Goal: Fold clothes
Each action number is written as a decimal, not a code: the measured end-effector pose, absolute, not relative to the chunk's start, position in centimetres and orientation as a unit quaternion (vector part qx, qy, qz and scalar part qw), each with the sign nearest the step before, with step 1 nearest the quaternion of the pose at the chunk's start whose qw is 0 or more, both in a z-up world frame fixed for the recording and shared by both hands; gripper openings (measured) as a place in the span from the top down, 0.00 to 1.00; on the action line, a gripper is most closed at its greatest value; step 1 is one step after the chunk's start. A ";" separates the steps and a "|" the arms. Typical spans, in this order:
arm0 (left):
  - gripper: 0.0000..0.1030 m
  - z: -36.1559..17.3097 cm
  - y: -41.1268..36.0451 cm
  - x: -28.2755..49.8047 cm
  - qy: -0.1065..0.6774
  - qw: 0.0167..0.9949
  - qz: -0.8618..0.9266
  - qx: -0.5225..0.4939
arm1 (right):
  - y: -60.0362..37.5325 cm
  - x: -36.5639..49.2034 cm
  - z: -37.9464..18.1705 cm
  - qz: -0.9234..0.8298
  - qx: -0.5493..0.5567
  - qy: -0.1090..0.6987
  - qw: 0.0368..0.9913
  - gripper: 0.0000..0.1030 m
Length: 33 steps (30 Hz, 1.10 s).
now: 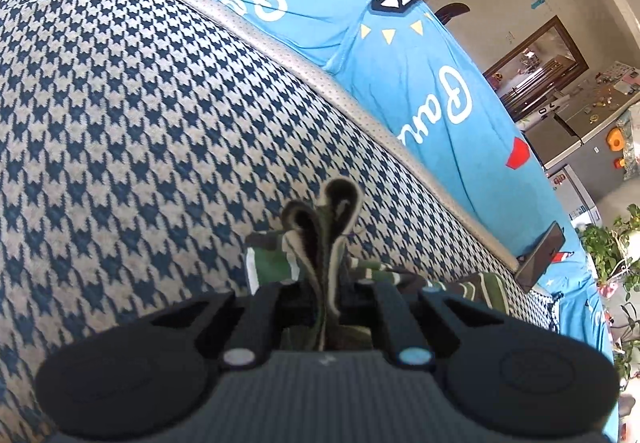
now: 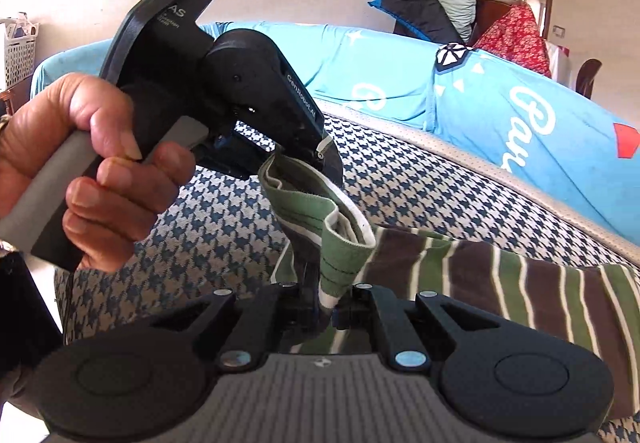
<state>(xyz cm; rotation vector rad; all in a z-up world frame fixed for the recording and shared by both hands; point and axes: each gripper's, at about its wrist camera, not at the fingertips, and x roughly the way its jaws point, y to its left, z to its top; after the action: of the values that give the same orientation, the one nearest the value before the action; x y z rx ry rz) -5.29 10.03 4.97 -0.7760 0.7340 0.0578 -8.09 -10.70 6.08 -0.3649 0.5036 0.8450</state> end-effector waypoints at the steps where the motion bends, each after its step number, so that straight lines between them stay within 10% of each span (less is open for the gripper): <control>1: 0.95 4.9 9.3 -5.0 0.347 0.860 0.023 -0.373 | -11.5 -8.1 6.2 0.397 -0.175 0.238 0.869 0.94; 33: 0.89 7.4 -12.6 11.1 0.388 0.879 -0.079 -0.265 | -30.3 -1.3 7.1 0.195 -0.103 0.272 0.937 0.94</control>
<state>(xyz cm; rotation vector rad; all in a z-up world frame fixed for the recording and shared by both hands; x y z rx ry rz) 11.08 -12.64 7.39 -0.5531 0.8083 -0.1644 -1.27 -30.32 7.11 -0.2100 0.5559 0.3991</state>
